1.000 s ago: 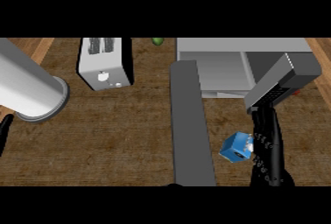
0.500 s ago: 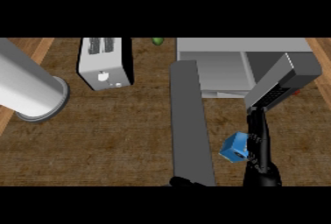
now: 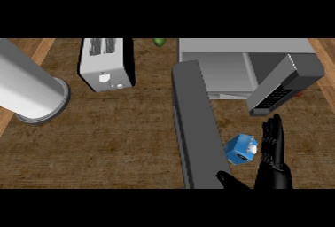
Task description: Pick up the milk, place it into the microwave and close the microwave
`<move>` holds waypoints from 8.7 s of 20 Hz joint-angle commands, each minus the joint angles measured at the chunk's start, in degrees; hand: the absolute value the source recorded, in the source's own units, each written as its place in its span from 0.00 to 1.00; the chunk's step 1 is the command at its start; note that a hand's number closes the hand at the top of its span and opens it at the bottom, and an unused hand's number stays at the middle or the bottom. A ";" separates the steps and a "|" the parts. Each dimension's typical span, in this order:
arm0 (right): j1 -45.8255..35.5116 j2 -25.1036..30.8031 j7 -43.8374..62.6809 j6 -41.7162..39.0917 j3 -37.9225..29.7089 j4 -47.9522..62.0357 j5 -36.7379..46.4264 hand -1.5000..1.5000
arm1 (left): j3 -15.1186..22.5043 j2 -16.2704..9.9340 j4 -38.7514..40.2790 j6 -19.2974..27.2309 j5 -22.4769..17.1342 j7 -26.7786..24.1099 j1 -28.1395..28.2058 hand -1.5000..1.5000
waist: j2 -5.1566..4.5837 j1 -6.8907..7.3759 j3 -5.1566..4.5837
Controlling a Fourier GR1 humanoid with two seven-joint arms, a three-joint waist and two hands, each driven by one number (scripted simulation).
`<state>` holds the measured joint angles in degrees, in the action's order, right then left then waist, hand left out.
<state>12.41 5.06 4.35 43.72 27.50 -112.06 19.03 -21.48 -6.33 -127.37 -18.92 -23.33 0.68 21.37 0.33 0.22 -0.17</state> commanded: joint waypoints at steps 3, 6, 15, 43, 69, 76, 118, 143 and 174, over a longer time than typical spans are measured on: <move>1.27 0.72 -9.51 -0.63 -6.13 9.30 -8.00 0.00 | -0.45 1.35 2.74 -2.70 0.34 -1.66 0.34 0.00 | -0.34 -0.10 0.20; 6.10 2.25 -16.32 -2.51 -7.69 9.18 -12.40 0.00 | -4.66 -0.63 -0.84 -2.57 -3.71 1.05 1.53 0.00 | -0.24 -0.14 0.21; 1.05 0.68 -31.40 -12.67 -16.81 26.61 -24.18 0.00 | -6.00 0.63 1.45 -5.51 -4.32 0.34 0.65 0.00 | -0.31 0.03 0.19; -16.37 -1.60 -55.57 -16.55 -26.87 60.22 -21.38 1.00 | -6.58 6.27 -4.85 -9.22 -3.49 0.94 5.40 0.00 | -0.26 0.27 0.17; -34.51 3.85 -50.42 -43.98 -22.50 63.05 -21.90 1.00 | -11.45 3.20 -1.58 -8.39 -7.51 6.64 -0.27 0.00 | -0.23 -0.05 0.15; -42.10 3.31 -43.94 -41.65 -24.85 63.81 -20.66 1.00 | -12.16 4.64 -1.26 -10.96 -6.72 5.62 0.39 0.00 | -0.30 0.20 0.17; -74.93 10.76 -38.84 5.71 -28.10 109.80 -2.43 0.00 | -11.04 0.88 10.77 -14.76 -3.30 2.21 -8.44 0.00 | -4.29 8.16 0.30; -73.37 8.18 -49.94 -18.86 -33.47 105.42 -8.14 0.00 | -2.57 0.71 13.89 -21.42 1.16 0.66 -11.28 0.00 | -3.23 5.66 0.48; -46.05 6.03 -62.76 -51.51 -37.32 97.20 -15.23 0.00 | 26.20 6.33 13.97 -12.36 16.77 2.35 -13.33 1.00 | -0.15 -0.60 0.15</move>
<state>-38.52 10.50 -56.26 -6.14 -10.99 -12.49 3.27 -0.98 -0.08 -113.70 -33.23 -11.43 5.47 7.87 -0.04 0.10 0.01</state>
